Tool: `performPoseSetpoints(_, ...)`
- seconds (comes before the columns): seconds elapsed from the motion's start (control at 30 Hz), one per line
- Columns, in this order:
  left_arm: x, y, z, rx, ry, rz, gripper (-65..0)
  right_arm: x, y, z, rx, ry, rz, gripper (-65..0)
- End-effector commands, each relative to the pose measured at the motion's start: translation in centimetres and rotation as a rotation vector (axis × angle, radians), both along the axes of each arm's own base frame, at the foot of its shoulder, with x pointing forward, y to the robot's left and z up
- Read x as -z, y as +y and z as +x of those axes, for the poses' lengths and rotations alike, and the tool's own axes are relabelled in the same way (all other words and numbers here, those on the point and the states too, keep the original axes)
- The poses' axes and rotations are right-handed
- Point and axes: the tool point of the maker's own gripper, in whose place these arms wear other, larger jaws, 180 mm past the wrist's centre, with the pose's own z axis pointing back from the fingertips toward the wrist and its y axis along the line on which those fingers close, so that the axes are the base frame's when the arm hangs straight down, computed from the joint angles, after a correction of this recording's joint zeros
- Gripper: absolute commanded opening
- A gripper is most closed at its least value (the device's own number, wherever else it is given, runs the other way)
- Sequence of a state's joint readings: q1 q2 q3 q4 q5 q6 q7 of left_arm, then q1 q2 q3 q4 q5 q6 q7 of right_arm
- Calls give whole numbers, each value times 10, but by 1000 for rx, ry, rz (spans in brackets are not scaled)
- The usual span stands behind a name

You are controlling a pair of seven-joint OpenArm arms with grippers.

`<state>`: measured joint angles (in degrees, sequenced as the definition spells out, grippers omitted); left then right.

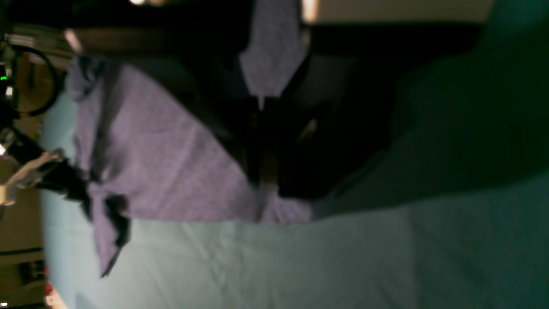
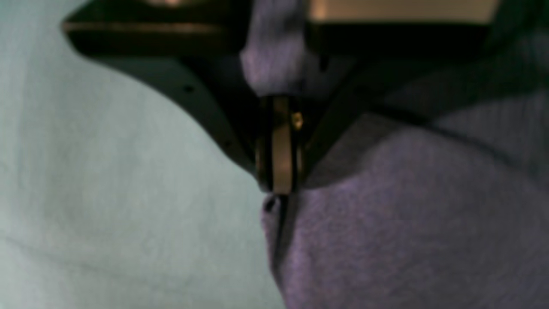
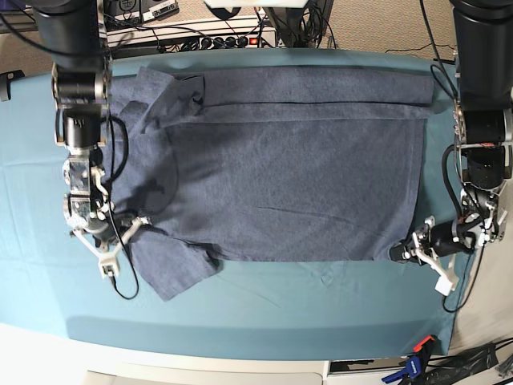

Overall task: Fold the T-shirt properly
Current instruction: 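Lift the hem with both grippers and carry it toward the collar edge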

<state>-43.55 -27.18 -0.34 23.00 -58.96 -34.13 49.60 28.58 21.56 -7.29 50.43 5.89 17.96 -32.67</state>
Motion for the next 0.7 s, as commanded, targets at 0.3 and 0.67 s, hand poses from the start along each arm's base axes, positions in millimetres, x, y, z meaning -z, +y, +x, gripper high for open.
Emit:
performPoseSetpoints(0.3, -20, -2, -10, 27, -37, -154, -650, -10, -19, -39, -77, -28, -60, -650)
performPoseSetpoints(0.67, -14, 5, -41, 38, -10, -271, -650, 3, -12, -70, -134, 28, -83, -650)
